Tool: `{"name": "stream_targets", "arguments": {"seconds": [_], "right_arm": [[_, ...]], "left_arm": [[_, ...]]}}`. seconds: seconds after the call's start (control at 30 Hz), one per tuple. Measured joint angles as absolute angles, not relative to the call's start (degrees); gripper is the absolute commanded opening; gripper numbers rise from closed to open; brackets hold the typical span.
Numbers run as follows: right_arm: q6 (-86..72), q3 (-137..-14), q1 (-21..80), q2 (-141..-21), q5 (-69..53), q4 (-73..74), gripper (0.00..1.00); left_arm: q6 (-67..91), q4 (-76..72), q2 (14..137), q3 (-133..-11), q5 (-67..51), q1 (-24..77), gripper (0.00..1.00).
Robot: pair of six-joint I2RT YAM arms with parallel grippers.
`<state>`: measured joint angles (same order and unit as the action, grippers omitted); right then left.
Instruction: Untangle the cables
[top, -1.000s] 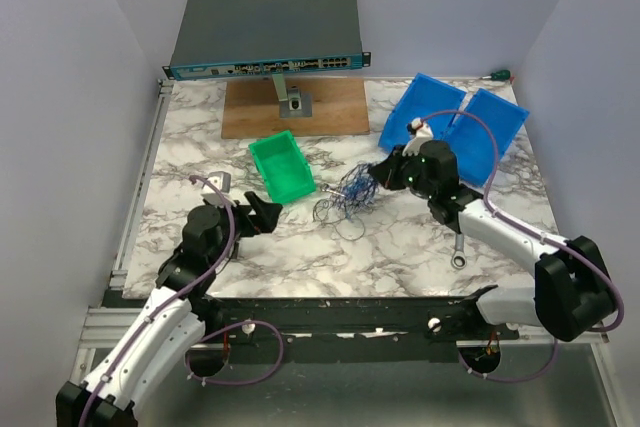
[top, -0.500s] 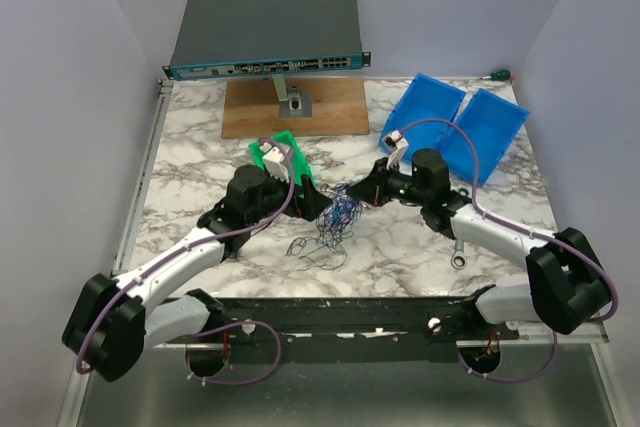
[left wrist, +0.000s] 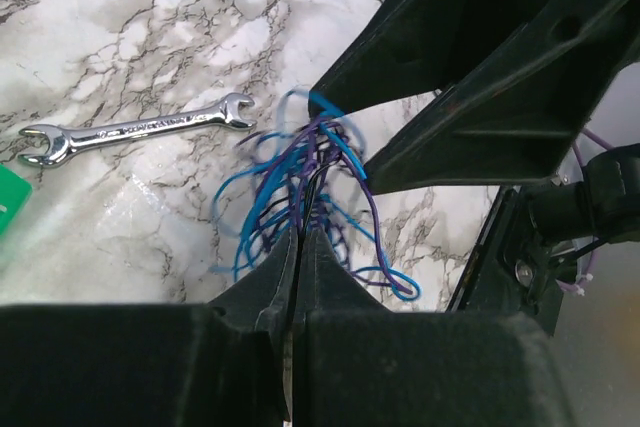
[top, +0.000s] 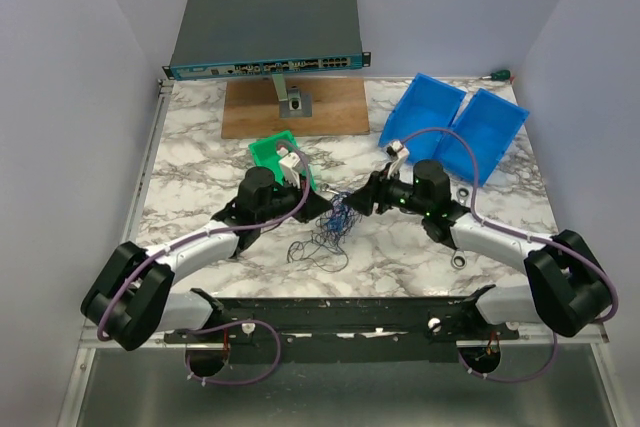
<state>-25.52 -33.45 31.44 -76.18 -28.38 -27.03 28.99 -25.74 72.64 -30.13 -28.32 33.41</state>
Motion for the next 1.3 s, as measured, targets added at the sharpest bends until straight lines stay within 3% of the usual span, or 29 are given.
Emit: {"name": "stream_targets", "arguments": {"seconds": [0.13, 0.23, 0.5, 1.0, 1.07, 1.13, 1.2, 1.27, 1.3], "right_arm": [[-26.13, -28.27, 31.46, -75.02, -24.25, -31.11, 0.87], [-27.0, -23.81, 31.46, -73.36, -20.1, -34.28, 0.93], [-28.49, -19.14, 31.44, -71.88, -16.23, -42.52, 0.93], [-30.52, -17.85, 32.62, -77.84, -25.23, -54.98, 0.85], [-30.48, -18.0, 33.12, -78.98, -25.23, -54.89, 0.77], [-30.22, -18.81, 33.85, -80.34, -25.17, -54.28, 0.62], [-29.71, -19.88, 34.83, -81.28, -25.02, -53.36, 0.4], [-29.08, -20.51, 35.55, -81.49, -24.64, -52.97, 0.09], [-28.88, -20.6, 35.75, -81.36, -24.12, -52.8, 0.01]], "left_arm": [[29.08, -27.53, 72.16, -29.15, -28.32, 32.67, 0.0], [29.47, -28.97, 70.24, -26.94, -28.01, 31.38, 0.0], [30.06, -31.77, 69.01, -25.39, -28.08, 30.22, 0.0], [31.33, -36.01, 71.09, -25.39, -31.46, 30.22, 0.0], [31.51, -36.93, 71.09, -25.39, -32.18, 30.22, 0.0], [31.64, -37.85, 71.09, -25.39, -33.12, 30.22, 0.0], [31.7, -38.54, 71.09, -25.39, -33.71, 30.26, 0.0], [31.68, -38.96, 71.09, -25.39, -34.09, 30.52, 0.0], [31.66, -38.92, 71.09, -25.39, -34.11, 30.57, 0.0]]}}
